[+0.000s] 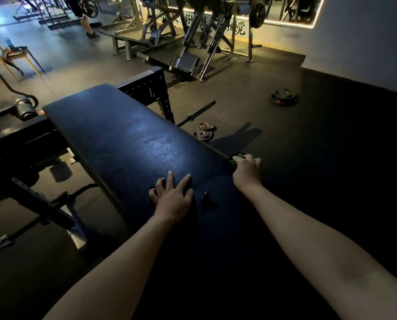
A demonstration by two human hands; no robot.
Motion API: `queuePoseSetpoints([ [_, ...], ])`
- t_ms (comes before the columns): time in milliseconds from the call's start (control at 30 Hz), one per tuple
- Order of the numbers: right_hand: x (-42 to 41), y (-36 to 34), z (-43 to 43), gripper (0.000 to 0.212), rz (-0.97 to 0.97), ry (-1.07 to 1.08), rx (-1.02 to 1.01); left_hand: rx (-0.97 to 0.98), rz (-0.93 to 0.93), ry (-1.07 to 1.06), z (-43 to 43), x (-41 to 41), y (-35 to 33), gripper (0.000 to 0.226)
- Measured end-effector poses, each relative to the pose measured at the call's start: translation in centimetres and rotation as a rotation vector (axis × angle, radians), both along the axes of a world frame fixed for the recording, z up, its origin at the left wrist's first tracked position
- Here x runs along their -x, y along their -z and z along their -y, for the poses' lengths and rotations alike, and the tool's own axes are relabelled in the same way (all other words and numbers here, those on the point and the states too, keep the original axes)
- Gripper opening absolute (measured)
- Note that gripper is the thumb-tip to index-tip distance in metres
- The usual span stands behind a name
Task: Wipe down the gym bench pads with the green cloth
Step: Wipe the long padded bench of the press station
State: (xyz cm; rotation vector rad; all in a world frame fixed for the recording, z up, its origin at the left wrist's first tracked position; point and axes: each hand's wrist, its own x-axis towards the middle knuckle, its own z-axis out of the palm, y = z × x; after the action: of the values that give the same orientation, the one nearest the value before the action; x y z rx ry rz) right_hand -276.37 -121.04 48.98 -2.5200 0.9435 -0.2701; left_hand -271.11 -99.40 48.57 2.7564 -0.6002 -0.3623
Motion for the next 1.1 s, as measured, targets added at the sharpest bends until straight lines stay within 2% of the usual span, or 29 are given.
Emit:
queuePoseSetpoints([
  [67, -0.2, 0.0, -1.9, 0.051, 0.022, -0.028, 0.0, 0.047, -0.002, -0.002, -0.1, 0.4, -0.2, 0.059],
  [167, -0.1, 0.0, -5.7, 0.051, 0.051, -0.19, -0.009, 0.141, 0.027, -0.021, -0.8, 1.6, 0.0, 0.067],
  [333, 1.1, 0.2, -8.6, 0.047, 0.099, -0.534, 0.089, 0.113, 0.034, -0.08, -1.4, 2.8, 0.2, 0.061],
  [367, 1.3, 0.1, -7.7, 0.05, 0.123, -0.507, 0.104, 0.104, 0.024, -0.106, -1.7, 3.0, 0.2, 0.058],
  [433, 1.8, 0.1, -4.7, 0.053, 0.145, -0.287, 0.127, 0.065, 0.024, -0.128, -2.1, 3.9, 0.2, 0.055],
  [533, 2.7, 0.3, -2.0, 0.047, -0.029, 0.033, 0.116, 0.031, 0.044, -0.128, -2.1, 5.2, 0.3, 0.055],
  [633, 2.2, 0.6, -4.9, 0.045, 0.02, -0.031, 0.054, 0.034, 0.036, -0.157, -1.4, 5.2, 0.0, 0.056],
  [867, 1.8, 0.5, -10.2, 0.038, 0.182, -0.454, -0.023, 0.022, 0.041, -0.134, -1.7, 5.1, 0.2, 0.055],
  [967, 1.6, -0.1, -6.8, 0.047, 0.238, -0.294, 0.023, 0.023, 0.056, -0.124, -1.8, 5.1, 0.3, 0.056],
  [1100, 2.3, -0.3, 0.4, 0.053, 0.015, 0.057, 0.051, 0.032, 0.063, -0.126, -1.9, 5.1, 0.4, 0.057],
])
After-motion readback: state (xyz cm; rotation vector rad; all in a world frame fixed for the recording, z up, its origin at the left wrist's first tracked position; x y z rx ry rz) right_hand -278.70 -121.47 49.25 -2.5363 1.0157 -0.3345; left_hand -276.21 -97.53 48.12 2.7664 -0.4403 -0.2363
